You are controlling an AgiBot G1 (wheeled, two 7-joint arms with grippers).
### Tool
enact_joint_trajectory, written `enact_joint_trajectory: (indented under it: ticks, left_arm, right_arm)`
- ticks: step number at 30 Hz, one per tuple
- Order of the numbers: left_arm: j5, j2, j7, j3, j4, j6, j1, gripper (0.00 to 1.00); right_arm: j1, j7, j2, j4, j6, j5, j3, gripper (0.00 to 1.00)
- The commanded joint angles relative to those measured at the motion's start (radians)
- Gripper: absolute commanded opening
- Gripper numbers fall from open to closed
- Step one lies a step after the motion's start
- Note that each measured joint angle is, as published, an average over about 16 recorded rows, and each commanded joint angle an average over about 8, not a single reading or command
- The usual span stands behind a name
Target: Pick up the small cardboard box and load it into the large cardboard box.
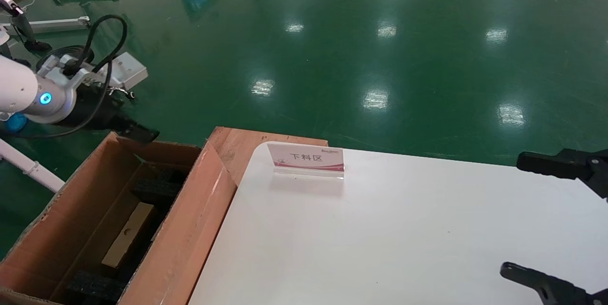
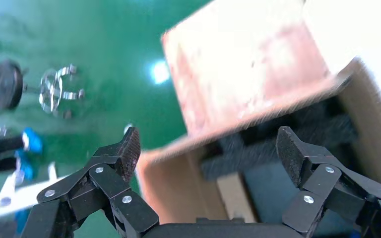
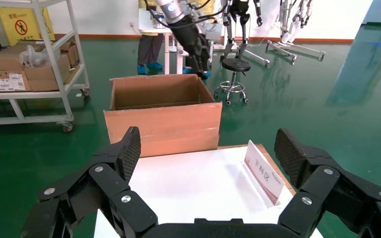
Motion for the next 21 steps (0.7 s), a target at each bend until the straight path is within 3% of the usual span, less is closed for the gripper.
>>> enact_joint_trajectory:
  ticks: [1,9,21]
  left_arm:
    - [-0.008,-0.004,0.019,-0.011,-0.015,-0.034,-0.002,1.0]
    - [-0.046,0.009,0.063,-0.075,-0.015,-0.035,0.041,1.0]
    - [-0.229,0.031,0.294,-0.448,-0.015,0.098,0.301,1.0]
  right_arm:
    - [0.0,0.0,0.0,0.0,0.0,0.0,0.0,1.0]
    - [0.0,0.0,0.0,0.0,0.0,0.0,0.0,1.0]
    - [-0.001,0.001,-0.001,0.0,-0.001,-0.002,0.003,1.0]
